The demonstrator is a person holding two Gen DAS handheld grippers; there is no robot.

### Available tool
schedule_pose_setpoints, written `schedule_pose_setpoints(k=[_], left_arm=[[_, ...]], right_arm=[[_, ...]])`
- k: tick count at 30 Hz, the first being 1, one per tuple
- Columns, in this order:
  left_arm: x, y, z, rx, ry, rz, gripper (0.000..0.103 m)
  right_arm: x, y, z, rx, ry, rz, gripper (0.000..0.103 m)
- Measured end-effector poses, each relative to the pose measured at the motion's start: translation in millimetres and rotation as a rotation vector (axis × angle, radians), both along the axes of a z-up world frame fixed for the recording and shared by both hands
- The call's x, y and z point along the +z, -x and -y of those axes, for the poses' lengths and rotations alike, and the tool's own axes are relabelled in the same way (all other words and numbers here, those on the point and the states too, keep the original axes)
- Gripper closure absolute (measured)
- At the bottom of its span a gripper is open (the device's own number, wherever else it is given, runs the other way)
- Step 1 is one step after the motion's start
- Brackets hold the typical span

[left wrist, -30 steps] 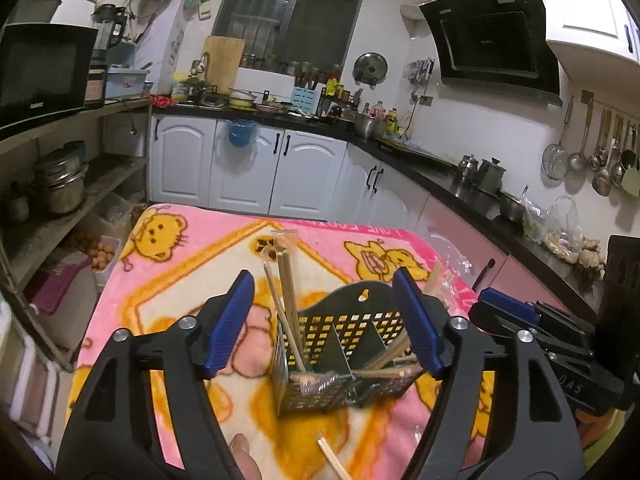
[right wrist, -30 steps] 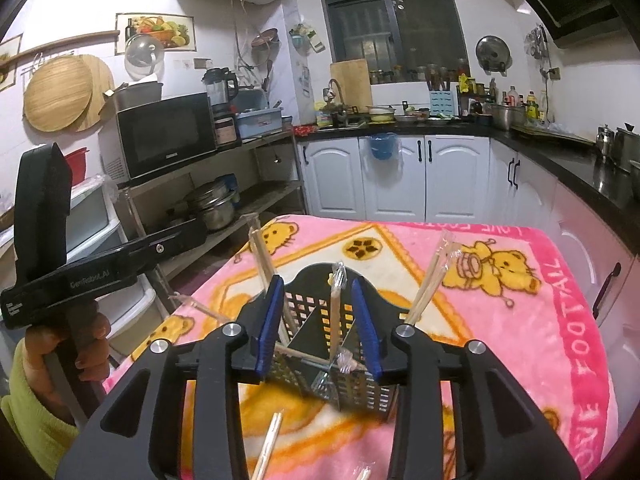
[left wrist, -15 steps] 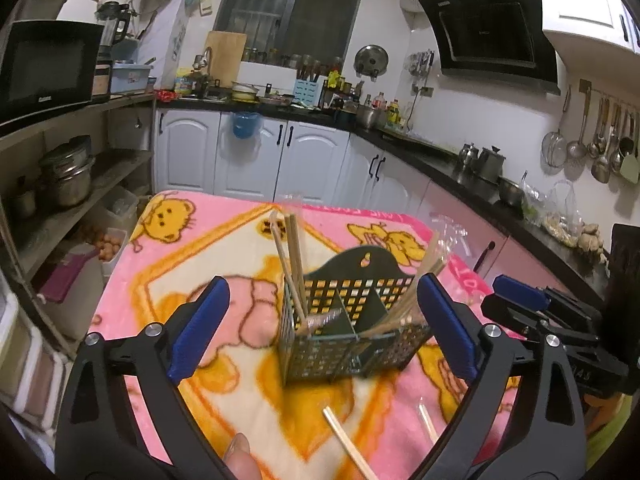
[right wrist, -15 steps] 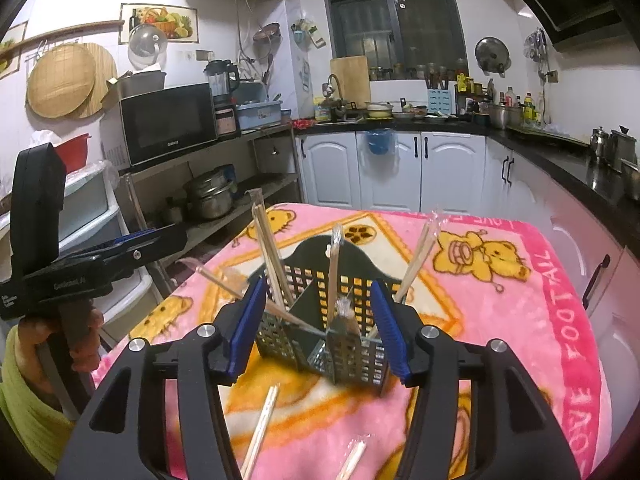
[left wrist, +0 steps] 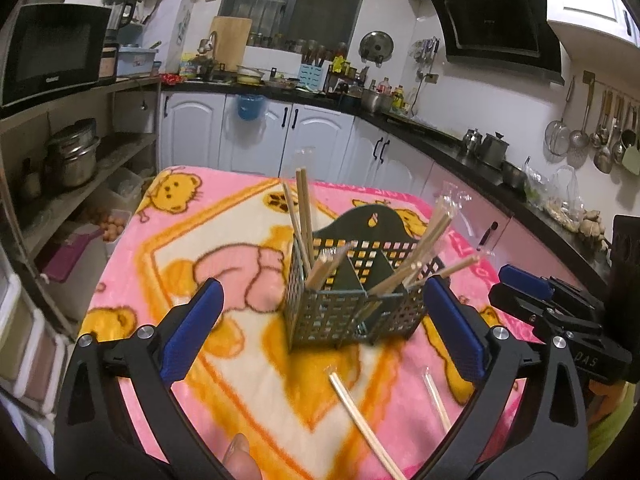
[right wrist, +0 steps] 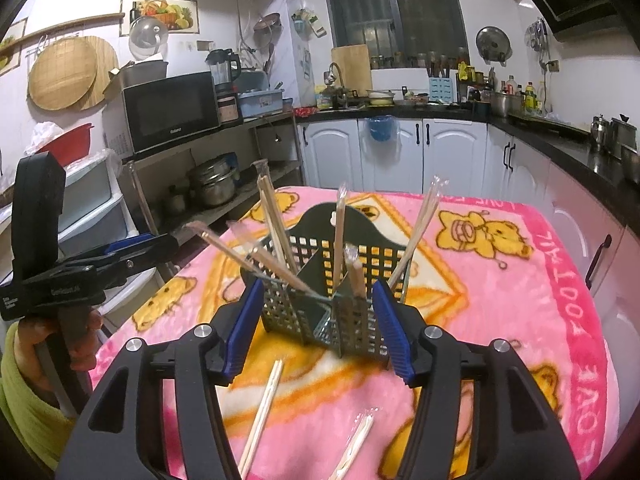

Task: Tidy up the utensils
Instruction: 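Withdraw both open tools back from the green caddy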

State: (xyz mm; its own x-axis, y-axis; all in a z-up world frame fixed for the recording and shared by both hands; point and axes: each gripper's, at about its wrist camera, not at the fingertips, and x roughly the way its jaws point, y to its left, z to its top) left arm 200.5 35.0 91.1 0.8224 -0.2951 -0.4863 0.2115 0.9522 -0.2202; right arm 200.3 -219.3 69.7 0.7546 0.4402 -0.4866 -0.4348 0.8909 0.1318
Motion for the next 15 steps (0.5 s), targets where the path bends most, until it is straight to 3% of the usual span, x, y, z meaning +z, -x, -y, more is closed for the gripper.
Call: schedule_pose_setpoints(k=[15], left_arm=[[-25,7,4,-0.006,-0.004,-0.058,0.011]], right_arm=[[-23,7,1,0.003,0.008,-0.059,0.048]])
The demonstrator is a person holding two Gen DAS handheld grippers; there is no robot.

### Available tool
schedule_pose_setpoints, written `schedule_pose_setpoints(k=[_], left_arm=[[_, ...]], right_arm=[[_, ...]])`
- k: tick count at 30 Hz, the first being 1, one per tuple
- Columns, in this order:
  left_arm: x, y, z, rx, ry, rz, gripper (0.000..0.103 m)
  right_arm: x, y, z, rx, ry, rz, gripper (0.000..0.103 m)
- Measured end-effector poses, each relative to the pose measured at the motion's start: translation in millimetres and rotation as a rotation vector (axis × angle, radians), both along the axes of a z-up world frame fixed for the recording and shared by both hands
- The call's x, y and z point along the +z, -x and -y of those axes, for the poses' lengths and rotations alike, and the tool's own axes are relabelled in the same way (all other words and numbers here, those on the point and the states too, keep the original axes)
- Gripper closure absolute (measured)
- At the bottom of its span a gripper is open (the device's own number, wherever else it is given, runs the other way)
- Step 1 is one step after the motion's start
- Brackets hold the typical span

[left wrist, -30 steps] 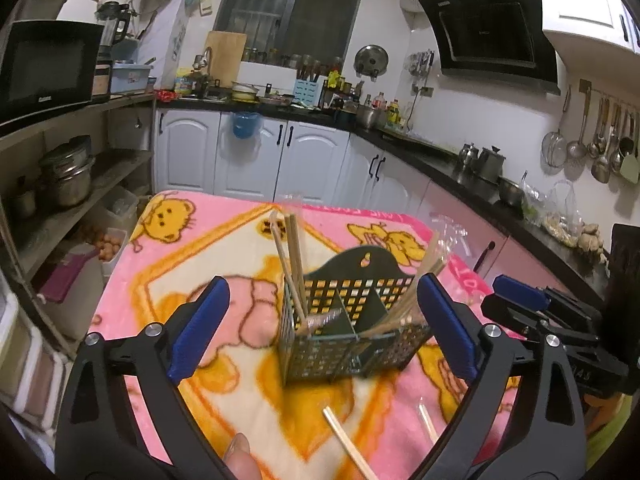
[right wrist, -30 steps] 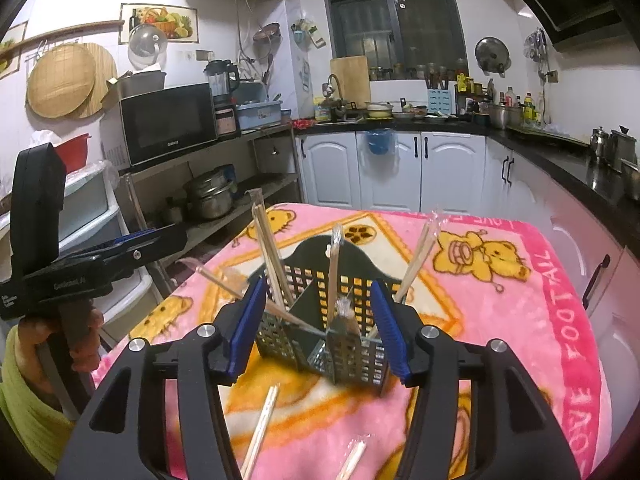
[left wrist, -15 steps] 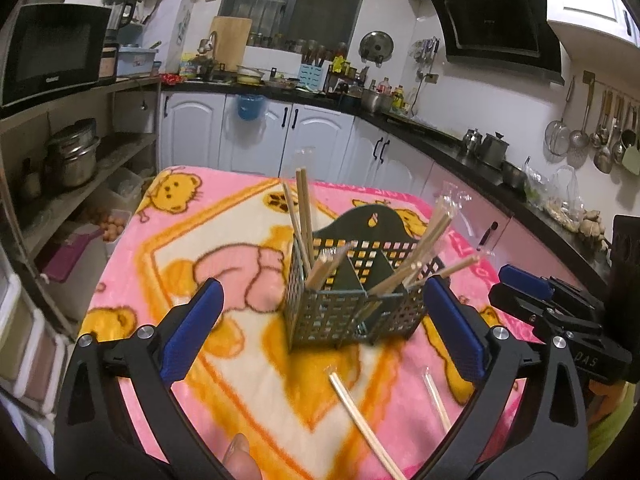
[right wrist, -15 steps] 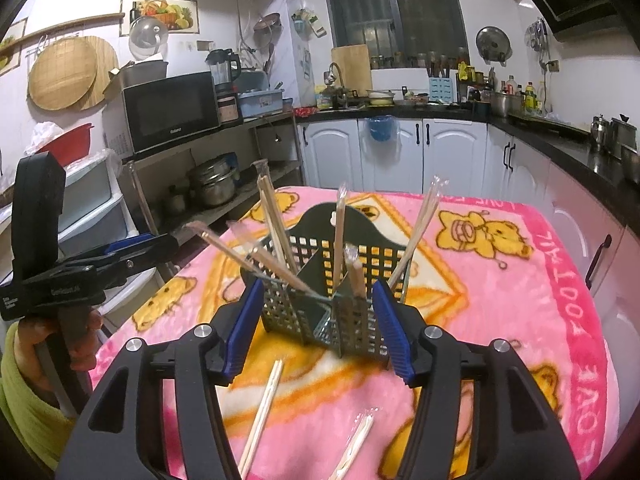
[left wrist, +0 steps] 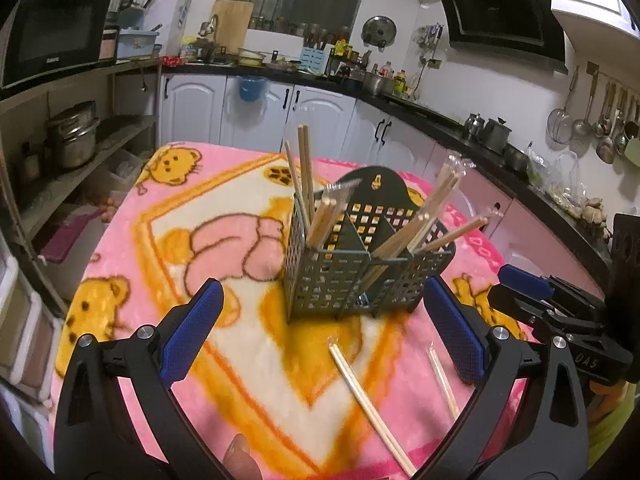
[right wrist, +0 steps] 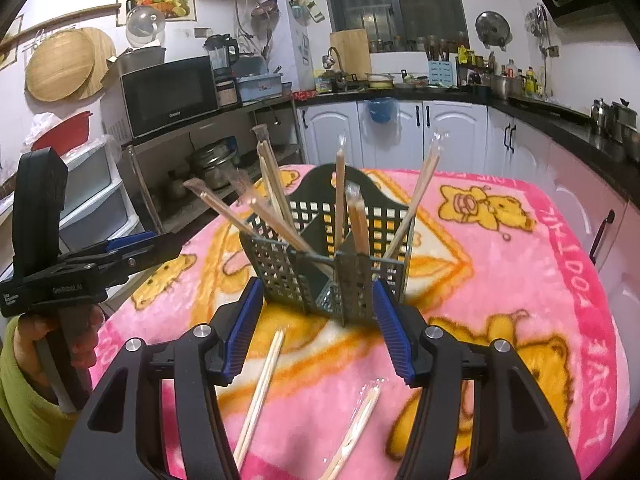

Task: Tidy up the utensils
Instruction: 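Withdraw both open tools back from the green caddy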

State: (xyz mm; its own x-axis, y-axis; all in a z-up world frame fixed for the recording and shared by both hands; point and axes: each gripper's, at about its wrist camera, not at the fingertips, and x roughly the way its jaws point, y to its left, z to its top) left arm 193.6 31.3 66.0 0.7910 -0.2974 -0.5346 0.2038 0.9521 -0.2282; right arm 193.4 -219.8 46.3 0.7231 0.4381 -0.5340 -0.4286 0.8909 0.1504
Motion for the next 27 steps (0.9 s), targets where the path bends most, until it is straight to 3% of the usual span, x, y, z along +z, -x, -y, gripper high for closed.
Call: schedule_pose_setpoints(k=[20,27], left_arm=[[-36,-8,18,-0.023,-0.027,-0.089,0.011],[-57,-18,26,-0.053,-0.038,-0.156,0.011]], right_arm=[[-32,-4,14,-0.033,0.003,-0.079,0.048],[-49,-11,18,-0.045,0.016,-0.128,0.048]])
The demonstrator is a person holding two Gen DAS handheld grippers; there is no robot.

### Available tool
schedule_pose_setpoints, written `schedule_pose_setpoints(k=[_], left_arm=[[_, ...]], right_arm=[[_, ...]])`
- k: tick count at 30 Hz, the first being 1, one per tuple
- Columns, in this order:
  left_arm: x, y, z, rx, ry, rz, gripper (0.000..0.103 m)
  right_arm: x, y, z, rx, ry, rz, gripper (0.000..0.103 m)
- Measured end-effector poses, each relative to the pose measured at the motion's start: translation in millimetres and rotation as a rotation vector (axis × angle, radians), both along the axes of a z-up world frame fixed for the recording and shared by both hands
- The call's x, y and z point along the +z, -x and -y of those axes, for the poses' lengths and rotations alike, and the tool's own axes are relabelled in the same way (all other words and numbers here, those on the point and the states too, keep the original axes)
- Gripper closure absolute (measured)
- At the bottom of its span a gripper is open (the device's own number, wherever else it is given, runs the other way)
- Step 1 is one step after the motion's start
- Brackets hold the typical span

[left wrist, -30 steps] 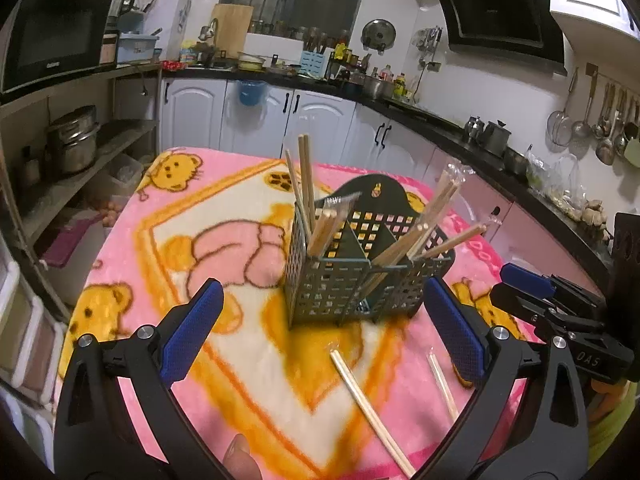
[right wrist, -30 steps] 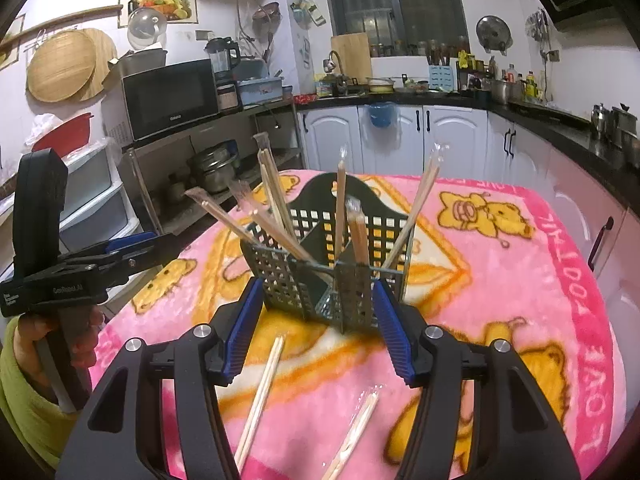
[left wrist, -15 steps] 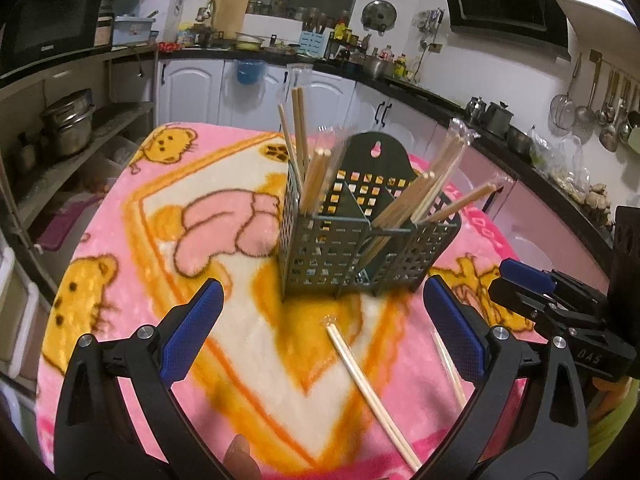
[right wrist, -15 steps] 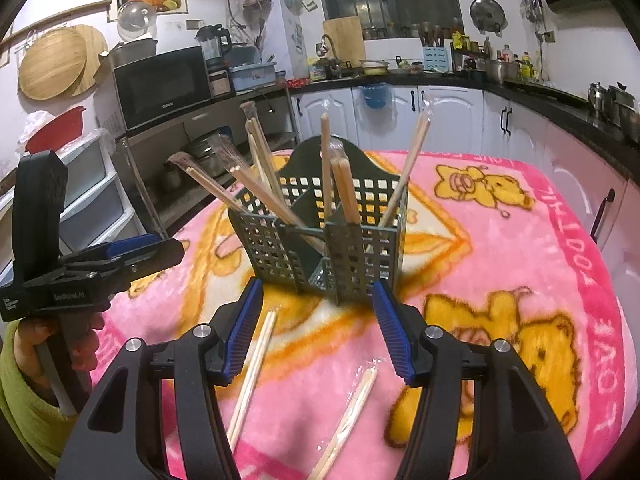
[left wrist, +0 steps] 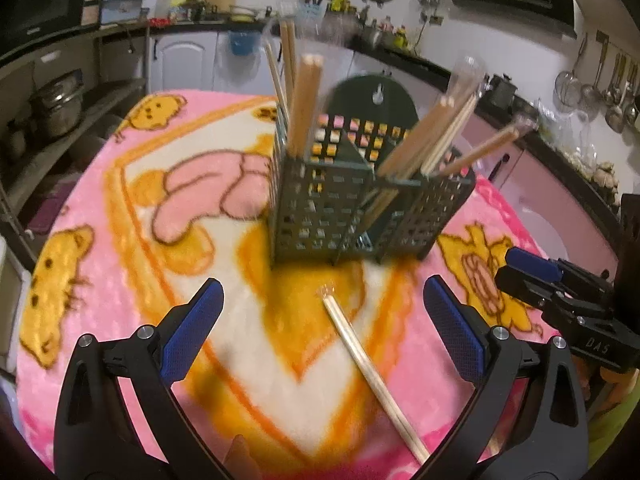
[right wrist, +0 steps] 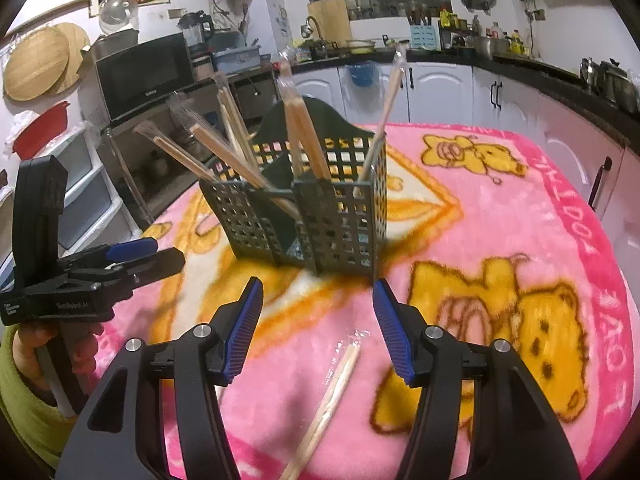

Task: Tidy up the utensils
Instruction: 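Lower both open tools onto the last wrapped chopsticks on the blanket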

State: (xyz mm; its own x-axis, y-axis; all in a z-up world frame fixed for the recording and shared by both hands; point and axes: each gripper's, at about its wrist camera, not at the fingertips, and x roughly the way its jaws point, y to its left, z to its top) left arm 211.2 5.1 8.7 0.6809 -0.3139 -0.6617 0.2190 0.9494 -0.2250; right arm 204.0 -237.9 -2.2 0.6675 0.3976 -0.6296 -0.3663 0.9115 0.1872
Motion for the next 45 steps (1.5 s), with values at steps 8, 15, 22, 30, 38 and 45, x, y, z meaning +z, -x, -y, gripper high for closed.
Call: schedule_pose_setpoints(k=[8,15,22,30,38,45], left_arm=[[-27,-15,9,-0.022,0.01,-0.089,0.022],[-46,-30,13,-0.023,0.034,-0.177,0.046],[-54,-41,23,-0.04,0.039,-0.226,0.049],[-60,-58,26,-0.01,0.02,-0.246,0.061],[-63,-63,23,0.035,-0.019,-0.219,0.086],[-62,-65,10,0.044,0.012,-0.226,0.095]], right_arm=[[-24,-16,5,-0.003,0.006,-0.091,0.05],[-43,-30,5,0.015,0.004,-0.172,0.062],[-59,-43,0,0.016,0.009,-0.229,0.064],[-71,-45,-10,0.025,0.068,-0.245,0.064],[-74,-38,-14,0.001,0.134,-0.212,0.076],[-60,-35,-9,0.022,0.054,-0.153,0.094]])
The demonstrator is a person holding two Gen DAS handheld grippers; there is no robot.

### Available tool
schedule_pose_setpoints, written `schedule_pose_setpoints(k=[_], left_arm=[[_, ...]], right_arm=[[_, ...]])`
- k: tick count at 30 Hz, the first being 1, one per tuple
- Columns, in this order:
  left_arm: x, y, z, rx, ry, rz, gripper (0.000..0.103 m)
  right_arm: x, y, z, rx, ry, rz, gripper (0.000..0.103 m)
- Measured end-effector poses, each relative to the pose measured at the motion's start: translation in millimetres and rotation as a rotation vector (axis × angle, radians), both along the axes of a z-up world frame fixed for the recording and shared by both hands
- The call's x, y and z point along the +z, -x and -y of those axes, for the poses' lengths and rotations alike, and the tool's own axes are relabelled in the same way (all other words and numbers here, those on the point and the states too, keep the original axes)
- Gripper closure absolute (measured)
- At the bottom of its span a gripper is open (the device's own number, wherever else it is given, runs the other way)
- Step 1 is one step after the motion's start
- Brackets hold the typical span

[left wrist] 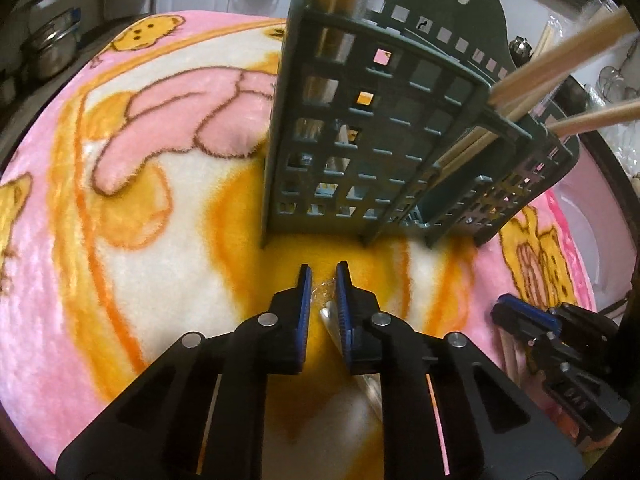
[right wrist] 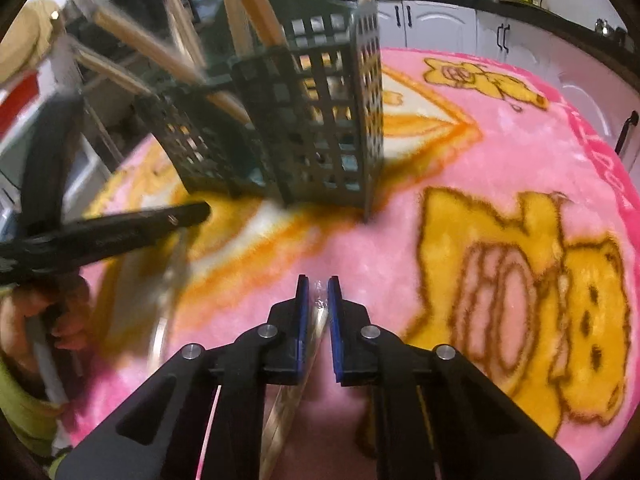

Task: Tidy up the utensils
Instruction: 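Lower both open tools onto the last wrapped chopsticks on the blanket, then close the left tool on a wrapped chopstick while the right tool grasps another, then lift both held chopsticks upright and carry them above the green caddy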

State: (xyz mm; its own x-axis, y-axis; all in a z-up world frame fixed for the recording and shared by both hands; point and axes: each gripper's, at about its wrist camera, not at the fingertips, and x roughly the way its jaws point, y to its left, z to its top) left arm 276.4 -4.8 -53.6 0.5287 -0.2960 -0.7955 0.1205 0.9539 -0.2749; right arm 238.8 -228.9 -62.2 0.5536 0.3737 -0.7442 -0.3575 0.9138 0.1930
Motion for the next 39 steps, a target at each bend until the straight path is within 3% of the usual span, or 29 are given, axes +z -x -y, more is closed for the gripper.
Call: schedule_pose_setpoints(k=[11,25,39], left_arm=[[29,26,-7,-0.04,0.072,0.069,0.099],[122,68,7,-0.099,0.115,0.337,0.1],[180,76,-6,-0.094,0.12,0.485,0.1]], right_arm=[[50,10,12,-0.005,-0.08,0.132,0.098],[121,35,15,0.01,-0.142,0.308,0.1],[168,46,10,0.023,-0.153,0.436,0.101]])
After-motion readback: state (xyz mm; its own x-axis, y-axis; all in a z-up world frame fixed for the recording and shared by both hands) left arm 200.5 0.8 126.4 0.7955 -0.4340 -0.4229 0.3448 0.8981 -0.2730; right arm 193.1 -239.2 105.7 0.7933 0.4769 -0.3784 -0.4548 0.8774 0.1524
